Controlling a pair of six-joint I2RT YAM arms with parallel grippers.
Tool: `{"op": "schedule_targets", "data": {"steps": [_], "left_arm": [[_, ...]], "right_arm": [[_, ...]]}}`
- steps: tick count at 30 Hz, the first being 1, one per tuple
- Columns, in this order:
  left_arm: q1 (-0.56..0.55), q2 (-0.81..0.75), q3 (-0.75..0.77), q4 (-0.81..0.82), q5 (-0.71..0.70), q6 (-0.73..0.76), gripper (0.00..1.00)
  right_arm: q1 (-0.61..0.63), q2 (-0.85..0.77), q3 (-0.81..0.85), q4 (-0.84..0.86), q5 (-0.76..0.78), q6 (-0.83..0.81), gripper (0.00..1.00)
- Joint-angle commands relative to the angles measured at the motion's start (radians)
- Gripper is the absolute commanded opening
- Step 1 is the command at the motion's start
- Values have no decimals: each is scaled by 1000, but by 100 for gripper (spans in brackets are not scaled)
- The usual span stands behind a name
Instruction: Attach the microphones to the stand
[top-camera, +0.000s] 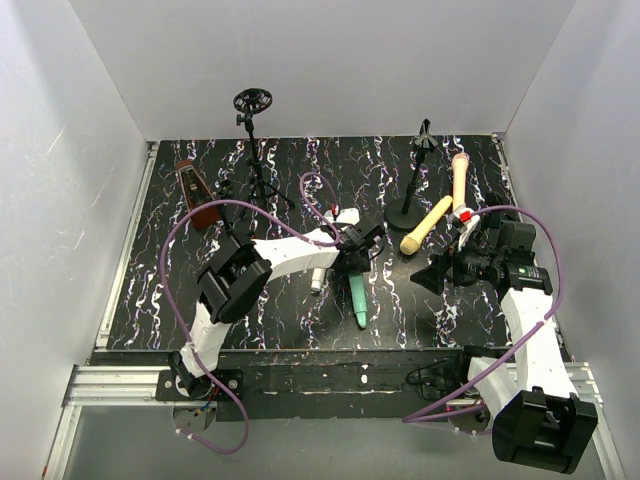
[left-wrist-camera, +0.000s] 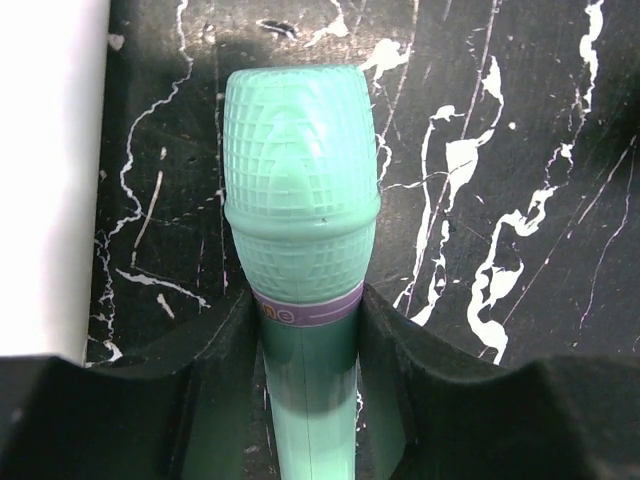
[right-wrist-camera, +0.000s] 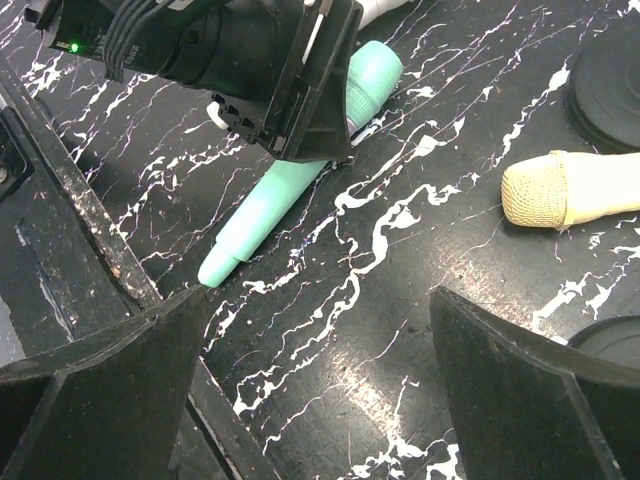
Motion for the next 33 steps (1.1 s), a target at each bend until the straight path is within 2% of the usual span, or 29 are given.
{"op": "schedule_targets", "data": {"steps": [1, 4, 8, 10, 13, 16, 19, 21, 24, 28, 30, 33], "left_arm": [[-9, -110, -3, 69, -11, 113, 6], [-8, -248, -63, 193, 23, 224, 3], [-9, -445, -213, 468, 154, 348, 0], [-8, -519, -299, 640, 217, 350, 0], [-8, -584, -327, 733, 234, 312, 0], [-8, -618, -347, 820, 221, 282, 0], [-8, -644, -355, 912, 195, 276, 0], [-8, -647, -342, 941, 188, 290, 0], [-8, -641, -324, 965, 185, 298, 0], [-8, -632, -298, 986, 194, 288, 0], [-8, -632, -301, 1003, 196, 272, 0], [-9, -633, -310, 1017, 204, 265, 0]], "right_arm": [[-4, -17, 13, -14, -33, -32, 98], [-4, -15, 19, -34, -62, -49, 98], [-2, -4, 29, -103, -186, -107, 98], [13, 11, 57, -159, -267, -130, 98], [92, 37, 182, -250, -269, -129, 98], [201, 80, 322, -247, -173, -3, 98], [232, 134, 398, -172, -171, 190, 96], [258, 164, 425, -120, -163, 328, 94], [313, 201, 471, -82, -149, 446, 93], [363, 207, 425, 59, -88, 644, 89], [363, 210, 401, 124, -86, 704, 84], [369, 227, 404, 150, -116, 727, 66]]}}
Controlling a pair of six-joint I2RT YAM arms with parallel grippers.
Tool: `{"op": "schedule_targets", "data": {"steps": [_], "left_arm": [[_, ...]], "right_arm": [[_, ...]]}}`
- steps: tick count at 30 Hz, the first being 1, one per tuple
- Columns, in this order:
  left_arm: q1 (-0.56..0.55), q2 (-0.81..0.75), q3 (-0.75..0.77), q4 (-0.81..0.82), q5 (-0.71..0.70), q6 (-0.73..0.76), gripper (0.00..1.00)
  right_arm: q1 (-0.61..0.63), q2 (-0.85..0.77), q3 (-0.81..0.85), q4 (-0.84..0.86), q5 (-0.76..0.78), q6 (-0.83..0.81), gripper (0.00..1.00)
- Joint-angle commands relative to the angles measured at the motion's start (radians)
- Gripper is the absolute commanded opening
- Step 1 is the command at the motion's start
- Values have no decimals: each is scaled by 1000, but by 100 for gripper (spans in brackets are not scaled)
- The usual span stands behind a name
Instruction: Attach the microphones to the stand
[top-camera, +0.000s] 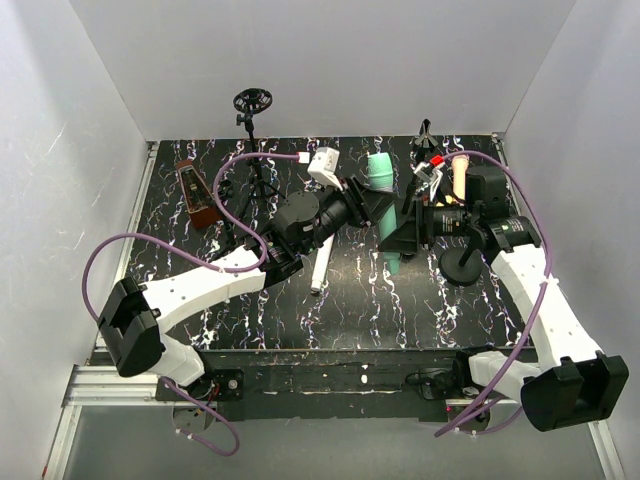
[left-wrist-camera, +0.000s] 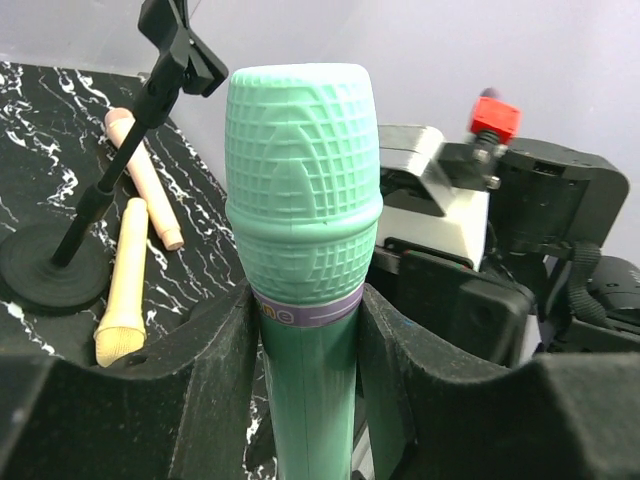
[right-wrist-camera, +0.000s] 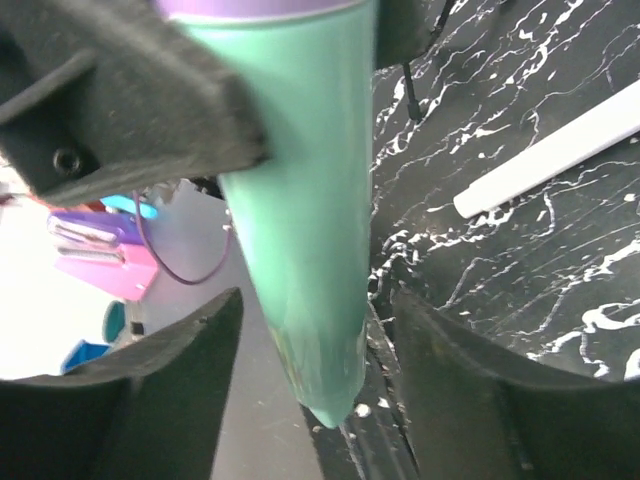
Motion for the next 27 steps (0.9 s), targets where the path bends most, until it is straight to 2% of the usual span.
{"op": "schedule_targets", "data": {"steps": [1, 3, 4, 5, 8, 10, 11, 13, 16, 20, 27], "left_arm": [[-5, -20, 21, 70, 11, -14, 0], [-5, -22, 13, 74, 29, -28, 0], [-3, -25, 13, 68, 46, -34, 8], [-2, -28, 15, 57, 69, -42, 24], [26, -37, 12, 62, 233, -66, 67], [64, -45, -2, 63, 360, -108, 84], [81, -48, -4, 70, 395, -126, 88], [124, -50, -8, 79, 513, -163, 90], [153, -50, 19, 24, 592, -174, 90], [156, -42, 79, -97, 627, -120, 86], [156, -34, 95, -88, 653, -115, 74]], "right_arm": [[11, 15, 2, 133, -22, 145, 55], [16, 26, 2, 143, -41, 139, 30], [17, 27, 2, 146, -51, 127, 19], [17, 29, 3, 144, -62, 108, 14], [17, 23, 25, 82, -102, -11, 7], [17, 20, 52, 6, -155, -164, 7], [19, 18, 71, -50, -163, -233, 7], [17, 21, 92, -113, -159, -310, 7], [17, 32, 124, -201, -160, -401, 7], [17, 39, 140, -233, -165, -436, 7], [17, 58, 144, -261, -146, -464, 7]]}}
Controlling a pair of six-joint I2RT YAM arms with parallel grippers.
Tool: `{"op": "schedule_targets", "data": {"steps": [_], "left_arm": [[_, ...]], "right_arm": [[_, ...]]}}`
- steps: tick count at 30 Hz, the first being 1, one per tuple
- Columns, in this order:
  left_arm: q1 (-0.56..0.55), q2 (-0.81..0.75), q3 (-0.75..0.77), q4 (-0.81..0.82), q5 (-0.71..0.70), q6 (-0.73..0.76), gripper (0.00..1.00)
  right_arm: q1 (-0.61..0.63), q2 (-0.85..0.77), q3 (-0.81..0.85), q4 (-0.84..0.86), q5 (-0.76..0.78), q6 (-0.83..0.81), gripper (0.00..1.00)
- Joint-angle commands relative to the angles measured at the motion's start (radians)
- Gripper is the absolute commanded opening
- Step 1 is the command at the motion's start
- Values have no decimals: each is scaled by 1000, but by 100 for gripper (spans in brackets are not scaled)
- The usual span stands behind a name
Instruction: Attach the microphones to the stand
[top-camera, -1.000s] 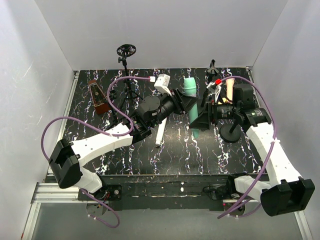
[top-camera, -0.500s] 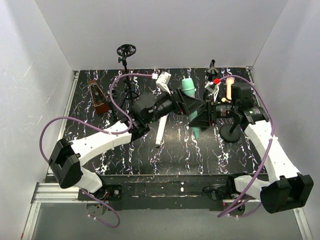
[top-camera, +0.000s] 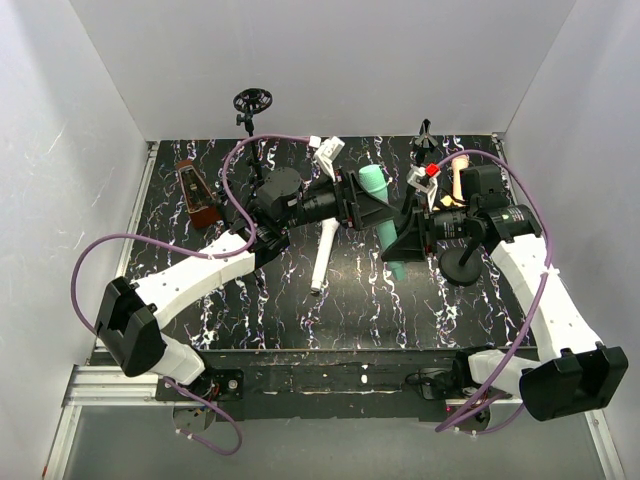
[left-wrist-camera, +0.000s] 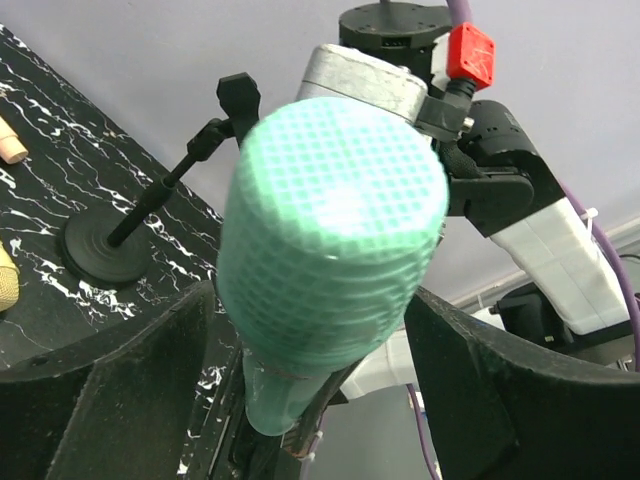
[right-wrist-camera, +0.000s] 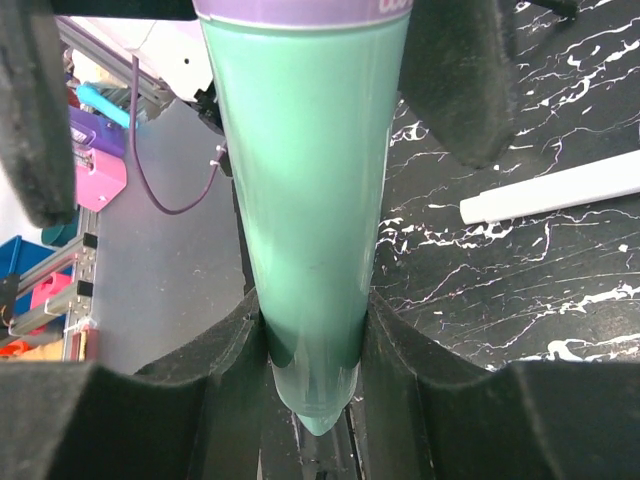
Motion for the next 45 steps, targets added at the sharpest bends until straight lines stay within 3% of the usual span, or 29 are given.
{"op": "schedule_targets", "data": {"steps": [1, 7, 10, 13, 15, 16, 17, 18, 20, 21, 24, 29, 35, 39, 45], "left_arm": [[-2, -32, 36, -13, 54, 20, 72], [-2, -19, 56, -52, 57, 52, 53], [-5, -8, 68, -78, 52, 67, 50], [-10, 11, 84, -94, 55, 78, 39], [-13, 18, 85, -90, 60, 80, 23], [-11, 20, 82, -85, 66, 80, 10], [-13, 15, 76, -85, 66, 83, 0], [-11, 6, 67, -91, 60, 97, 0], [-11, -31, 55, -148, 26, 156, 0], [-13, -61, 55, -207, -6, 202, 0], [-8, -167, 67, -404, -104, 337, 0], [-5, -360, 76, -626, -251, 486, 0], [-4, -492, 145, -812, -426, 601, 0], [-4, -496, 238, -880, -558, 681, 0], [-2, -424, 341, -900, -656, 729, 0]], "right_arm": [[4, 7, 48, -29, -23, -49, 7], [5, 15, 51, -30, -34, -44, 7], [7, 18, 50, -29, -40, -43, 7], [10, 22, 50, -29, -46, -42, 7], [10, 24, 48, -32, -49, -41, 7], [13, 24, 48, -32, -49, -39, 8], [11, 26, 48, -33, -49, -36, 15], [14, 24, 47, -35, -52, -35, 26], [11, 13, 45, -39, -45, -35, 63], [11, 6, 42, -42, -34, -44, 75], [-2, -23, 47, -84, 4, -101, 87], [-51, -80, -4, -130, 6, -211, 90], [-79, -178, -217, -95, 9, -400, 92], [-84, -237, -370, 17, 20, -420, 93], [-150, -257, -459, 73, -31, -432, 94]]}}
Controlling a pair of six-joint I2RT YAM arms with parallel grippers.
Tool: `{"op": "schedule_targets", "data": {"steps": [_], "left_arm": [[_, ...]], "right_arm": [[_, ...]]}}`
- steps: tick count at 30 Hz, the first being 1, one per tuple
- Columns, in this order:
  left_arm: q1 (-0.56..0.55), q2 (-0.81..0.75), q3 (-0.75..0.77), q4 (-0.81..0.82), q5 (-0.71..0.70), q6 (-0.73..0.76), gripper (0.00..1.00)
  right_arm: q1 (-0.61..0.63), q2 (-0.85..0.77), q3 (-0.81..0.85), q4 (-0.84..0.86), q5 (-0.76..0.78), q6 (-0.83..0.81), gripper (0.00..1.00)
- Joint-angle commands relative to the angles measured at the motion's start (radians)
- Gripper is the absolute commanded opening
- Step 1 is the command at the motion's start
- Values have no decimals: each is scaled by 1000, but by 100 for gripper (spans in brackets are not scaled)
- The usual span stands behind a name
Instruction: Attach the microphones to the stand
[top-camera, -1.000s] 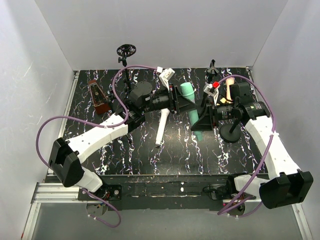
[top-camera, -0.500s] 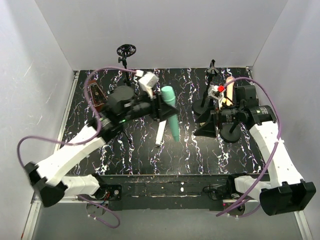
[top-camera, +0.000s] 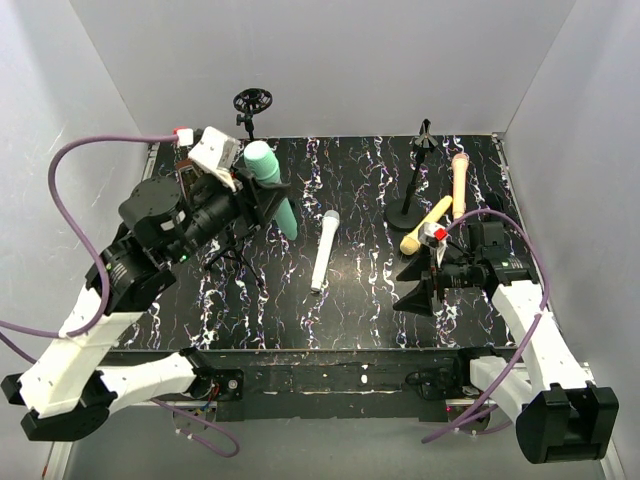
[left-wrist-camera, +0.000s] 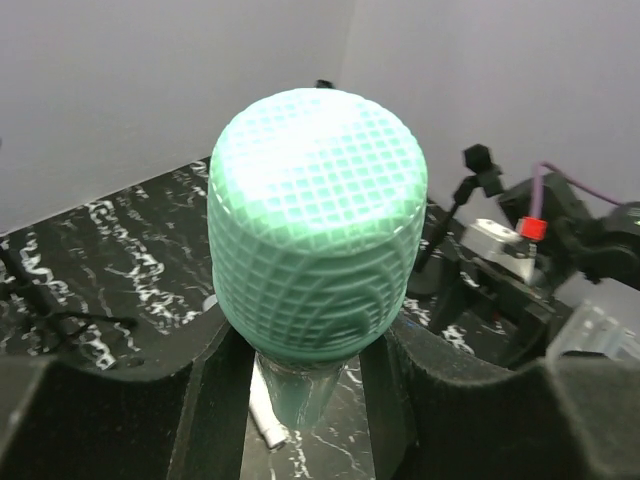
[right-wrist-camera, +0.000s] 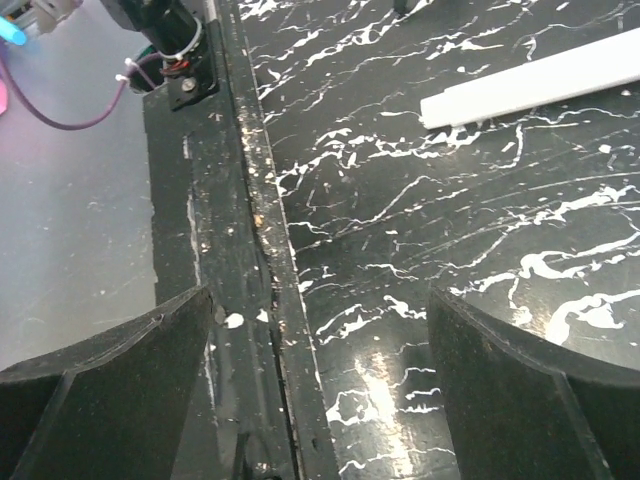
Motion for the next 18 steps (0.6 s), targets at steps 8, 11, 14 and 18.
{"op": "schedule_targets", "data": {"steps": [8, 11, 14, 18], "left_arm": [[3, 122, 125, 2, -178, 63, 0], [6, 153, 167, -12, -210, 84, 0], [20, 185, 216, -26, -236, 112, 0], [61, 219, 251, -23, -256, 141, 0]], "right_arm": [[-70, -3, -21, 48, -12, -123, 94], [-70, 22, -2, 4, -17, -162, 94], [-70, 20, -2, -6, -11, -176, 94], [-70, 8, -2, 1, 6, -176, 94]]}}
